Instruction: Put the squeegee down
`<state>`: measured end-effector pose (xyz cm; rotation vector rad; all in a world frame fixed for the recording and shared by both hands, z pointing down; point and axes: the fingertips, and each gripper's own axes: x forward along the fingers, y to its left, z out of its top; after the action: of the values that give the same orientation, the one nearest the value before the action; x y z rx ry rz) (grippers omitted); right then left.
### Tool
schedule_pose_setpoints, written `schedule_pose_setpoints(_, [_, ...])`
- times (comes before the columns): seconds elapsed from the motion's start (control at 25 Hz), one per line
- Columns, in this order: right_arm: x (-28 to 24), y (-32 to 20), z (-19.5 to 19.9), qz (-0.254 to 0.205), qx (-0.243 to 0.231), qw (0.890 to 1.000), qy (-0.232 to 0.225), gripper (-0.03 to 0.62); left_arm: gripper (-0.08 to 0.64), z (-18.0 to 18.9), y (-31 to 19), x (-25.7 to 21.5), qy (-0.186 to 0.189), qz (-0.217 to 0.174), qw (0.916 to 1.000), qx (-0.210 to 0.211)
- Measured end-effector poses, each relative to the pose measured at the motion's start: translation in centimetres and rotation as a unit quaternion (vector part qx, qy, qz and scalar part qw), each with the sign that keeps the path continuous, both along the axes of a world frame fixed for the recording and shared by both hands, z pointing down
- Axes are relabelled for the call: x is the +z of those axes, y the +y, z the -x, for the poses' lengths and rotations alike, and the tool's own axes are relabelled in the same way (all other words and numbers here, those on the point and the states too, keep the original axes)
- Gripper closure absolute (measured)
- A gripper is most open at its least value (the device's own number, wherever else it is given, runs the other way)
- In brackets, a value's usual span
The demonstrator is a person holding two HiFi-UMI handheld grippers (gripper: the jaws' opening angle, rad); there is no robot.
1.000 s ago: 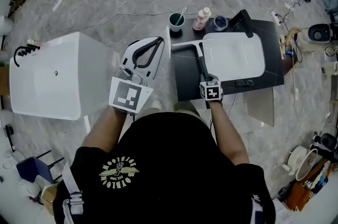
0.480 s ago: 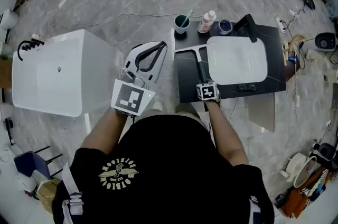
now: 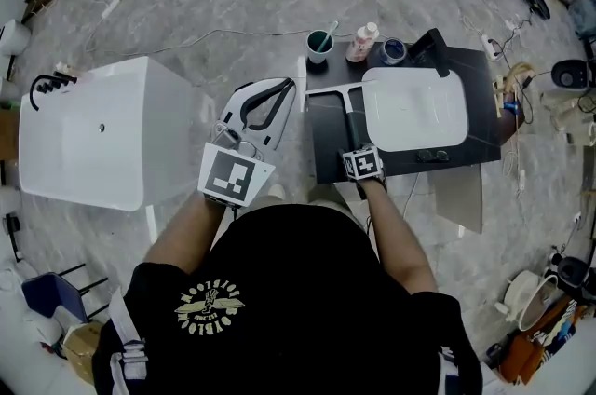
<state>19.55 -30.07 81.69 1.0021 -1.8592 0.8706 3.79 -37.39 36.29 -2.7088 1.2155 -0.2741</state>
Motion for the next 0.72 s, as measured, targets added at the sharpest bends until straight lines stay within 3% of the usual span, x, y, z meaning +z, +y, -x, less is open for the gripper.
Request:
schedule_pose_setpoints(0.12, [-0.2,0.6,-0.2,-0.003,-0.007,1.0,0.008,0.365,0.535,0.1,0.2,-0.2,0.004,-0.003,1.0,0.003])
schedule_pose_setpoints(0.36, [-2.9,0.4,-0.8,-0.034,0.0,0.999,0.011,0.364,0.535,0.5,0.6,-0.8,0.013,-0.01,0.9998,0.01])
schedule_pose_setpoints(0.6, [-9.1,-1.1,-1.1,-0.12,0.03,0.992,0.0,0.368,0.535,0.9,1.2,-1.5,0.024,-0.014,0.9994,0.019])
schedule_pose_setpoints(0.72, [-13.0,-2.2,-1.1,-0.185,0.045,0.982,-0.012,0.438,0.535,1.0,1.5,-1.8,0.024,-0.018,0.9993,0.024])
